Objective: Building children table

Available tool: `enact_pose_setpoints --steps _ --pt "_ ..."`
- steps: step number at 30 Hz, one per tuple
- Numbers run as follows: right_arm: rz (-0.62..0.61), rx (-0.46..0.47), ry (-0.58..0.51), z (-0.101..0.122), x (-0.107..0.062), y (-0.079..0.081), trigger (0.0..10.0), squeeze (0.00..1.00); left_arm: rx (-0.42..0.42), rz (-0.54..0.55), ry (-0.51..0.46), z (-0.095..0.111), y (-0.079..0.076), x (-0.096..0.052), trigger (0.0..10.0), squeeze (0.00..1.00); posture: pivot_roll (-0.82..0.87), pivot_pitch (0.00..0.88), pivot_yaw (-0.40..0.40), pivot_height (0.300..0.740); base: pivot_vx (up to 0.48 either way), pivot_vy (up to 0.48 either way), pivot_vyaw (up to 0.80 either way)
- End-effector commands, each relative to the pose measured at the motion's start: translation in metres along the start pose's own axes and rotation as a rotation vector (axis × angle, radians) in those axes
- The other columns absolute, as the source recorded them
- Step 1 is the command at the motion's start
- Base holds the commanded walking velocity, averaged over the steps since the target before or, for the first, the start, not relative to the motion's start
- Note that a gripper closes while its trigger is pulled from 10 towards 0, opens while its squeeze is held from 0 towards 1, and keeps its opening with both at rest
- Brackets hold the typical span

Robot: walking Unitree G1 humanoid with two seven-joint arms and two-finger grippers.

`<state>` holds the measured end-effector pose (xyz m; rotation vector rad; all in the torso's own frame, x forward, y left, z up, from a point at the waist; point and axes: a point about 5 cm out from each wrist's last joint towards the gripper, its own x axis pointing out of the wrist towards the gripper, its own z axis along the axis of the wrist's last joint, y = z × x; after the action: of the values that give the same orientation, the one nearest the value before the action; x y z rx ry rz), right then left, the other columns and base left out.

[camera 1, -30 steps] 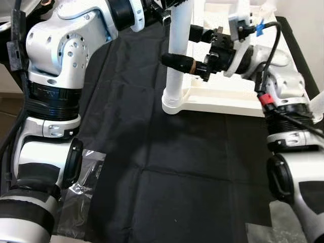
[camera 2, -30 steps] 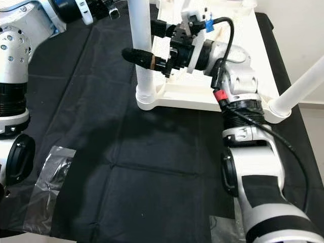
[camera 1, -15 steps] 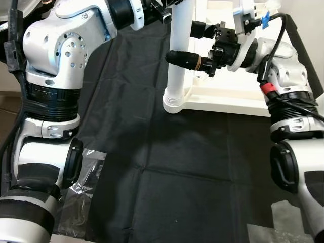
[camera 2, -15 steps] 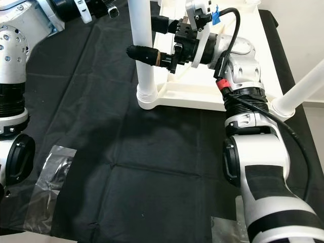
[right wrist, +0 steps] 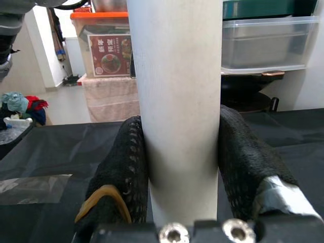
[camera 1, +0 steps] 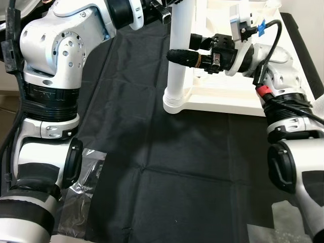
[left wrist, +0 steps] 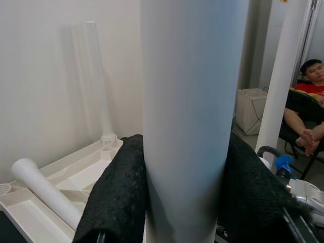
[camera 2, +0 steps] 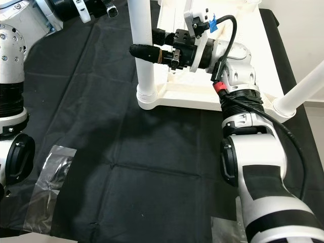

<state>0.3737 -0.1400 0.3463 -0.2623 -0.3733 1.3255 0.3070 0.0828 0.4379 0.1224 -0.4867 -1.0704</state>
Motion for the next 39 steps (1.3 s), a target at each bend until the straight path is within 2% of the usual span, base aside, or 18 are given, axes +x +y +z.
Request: enact_pose_setpoints --steps 1,12,13,14,15,24,26,29,31,32,34,35,36,37,39 --pt "0.112 -0.013 0.013 0.002 0.012 0.006 0.0 0.00 -0.034 -0.016 0.071 -0.015 -0.001 -0.003 0.0 0.00 0.10 0.267 0.021 0.740 0.000 0.000 0.00" --pt "0.131 -0.026 0.056 0.000 0.013 0.006 0.0 0.00 -0.032 -0.022 0.067 -0.015 -0.003 -0.005 0.0 0.00 0.09 0.263 0.019 0.740 0.000 0.000 0.00" --pt "0.104 -0.030 0.060 -0.001 0.013 0.005 0.0 0.00 -0.026 -0.024 0.059 -0.014 -0.004 -0.005 4.8 1.00 0.09 0.262 0.021 0.740 0.000 0.000 0.00" --pt "0.104 -0.030 0.060 -0.001 0.013 0.005 0.0 0.00 -0.026 -0.024 0.059 -0.014 -0.004 -0.005 4.8 1.00 0.09 0.262 0.021 0.740 0.000 0.000 0.00" --pt "0.079 -0.033 0.058 -0.002 0.012 0.004 0.0 0.00 -0.025 -0.026 0.054 -0.014 -0.005 -0.005 10.0 1.00 0.09 0.264 0.022 0.740 0.000 0.000 0.00" --pt "-0.012 -0.032 0.046 -0.006 0.006 0.001 0.0 0.00 -0.026 -0.016 0.043 -0.011 -0.001 -0.011 10.0 1.00 0.09 0.267 0.026 0.740 0.000 0.000 0.00" --pt "-0.056 -0.030 0.044 -0.008 0.006 0.001 0.0 0.00 -0.027 0.005 0.036 -0.009 0.002 -0.013 10.0 1.00 0.09 0.268 0.027 0.740 0.000 0.000 0.00" --pt "-0.216 -0.033 0.051 -0.017 0.005 0.001 0.0 0.00 -0.030 0.072 0.019 -0.007 0.009 -0.020 10.0 1.00 0.09 0.268 0.028 0.740 0.000 0.000 0.00" --pt "-0.315 -0.035 0.043 -0.023 0.009 0.006 0.0 0.00 -0.034 0.100 0.017 -0.005 0.012 -0.023 10.0 1.00 0.08 0.271 0.026 0.740 0.000 0.000 0.00" --pt "-0.315 -0.035 0.043 -0.023 0.009 0.006 0.0 0.00 -0.034 0.100 0.017 -0.005 0.012 -0.023 10.0 1.00 0.08 0.271 0.026 0.740 0.000 0.000 0.00" --pt "-0.417 -0.021 0.031 -0.031 0.013 0.016 0.0 0.00 -0.037 0.121 0.022 -0.006 0.014 -0.026 10.0 1.00 0.08 0.271 0.021 0.740 0.000 0.000 0.00" --pt "-0.417 -0.021 0.031 -0.031 0.013 0.016 0.0 0.00 -0.037 0.121 0.022 -0.006 0.014 -0.026 10.0 1.00 0.08 0.271 0.021 0.740 0.000 0.000 0.00" --pt "-0.515 -0.006 0.040 -0.041 0.016 0.032 0.0 0.00 -0.043 0.132 0.029 -0.008 0.017 -0.029 10.0 1.00 0.08 0.274 0.022 0.740 0.000 0.000 0.00" --pt "-0.571 0.011 0.041 -0.046 0.016 0.038 0.0 0.00 -0.046 0.135 0.033 -0.009 0.018 -0.030 10.0 1.00 0.07 0.273 0.022 0.740 0.000 0.000 0.00" --pt "-0.571 0.011 0.041 -0.046 0.016 0.038 0.0 0.00 -0.046 0.135 0.033 -0.009 0.018 -0.030 10.0 1.00 0.07 0.273 0.022 0.740 0.000 0.000 0.00"
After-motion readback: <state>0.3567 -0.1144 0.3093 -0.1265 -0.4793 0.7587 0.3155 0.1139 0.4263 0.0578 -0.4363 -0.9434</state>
